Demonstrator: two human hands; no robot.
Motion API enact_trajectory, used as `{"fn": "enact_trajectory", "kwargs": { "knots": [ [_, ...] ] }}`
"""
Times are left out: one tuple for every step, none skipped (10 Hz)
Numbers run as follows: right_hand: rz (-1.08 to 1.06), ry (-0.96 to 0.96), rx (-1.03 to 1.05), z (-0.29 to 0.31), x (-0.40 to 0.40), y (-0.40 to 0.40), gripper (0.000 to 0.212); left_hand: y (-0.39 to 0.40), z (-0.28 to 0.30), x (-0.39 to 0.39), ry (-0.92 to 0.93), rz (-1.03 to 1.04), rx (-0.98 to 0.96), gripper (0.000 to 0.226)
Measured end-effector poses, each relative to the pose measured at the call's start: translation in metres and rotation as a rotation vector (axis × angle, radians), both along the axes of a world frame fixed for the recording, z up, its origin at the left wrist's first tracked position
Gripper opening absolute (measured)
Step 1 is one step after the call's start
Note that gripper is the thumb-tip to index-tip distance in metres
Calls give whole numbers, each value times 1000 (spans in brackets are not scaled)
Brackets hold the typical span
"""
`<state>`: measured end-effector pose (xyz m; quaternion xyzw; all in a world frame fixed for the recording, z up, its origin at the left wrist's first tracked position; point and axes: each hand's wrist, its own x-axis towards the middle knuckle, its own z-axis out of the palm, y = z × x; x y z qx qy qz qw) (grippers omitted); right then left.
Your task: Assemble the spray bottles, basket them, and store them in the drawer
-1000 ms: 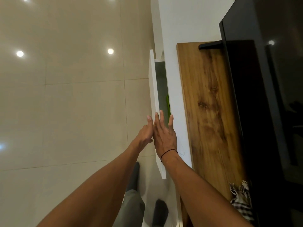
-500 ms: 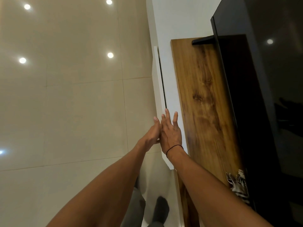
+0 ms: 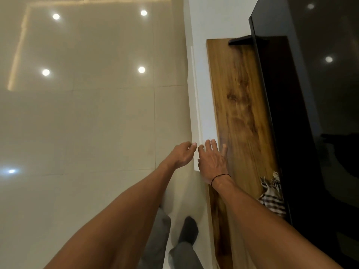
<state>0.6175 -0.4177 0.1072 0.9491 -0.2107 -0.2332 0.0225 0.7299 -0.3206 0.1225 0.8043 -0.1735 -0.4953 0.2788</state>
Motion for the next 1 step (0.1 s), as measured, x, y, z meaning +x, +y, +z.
{"fn": "enact_trajectory", "kwargs": {
  "knots": [
    [-46, -44, 45, 7, -25, 20, 59, 18, 12, -24, -78, -65, 66, 51]
  ]
}}
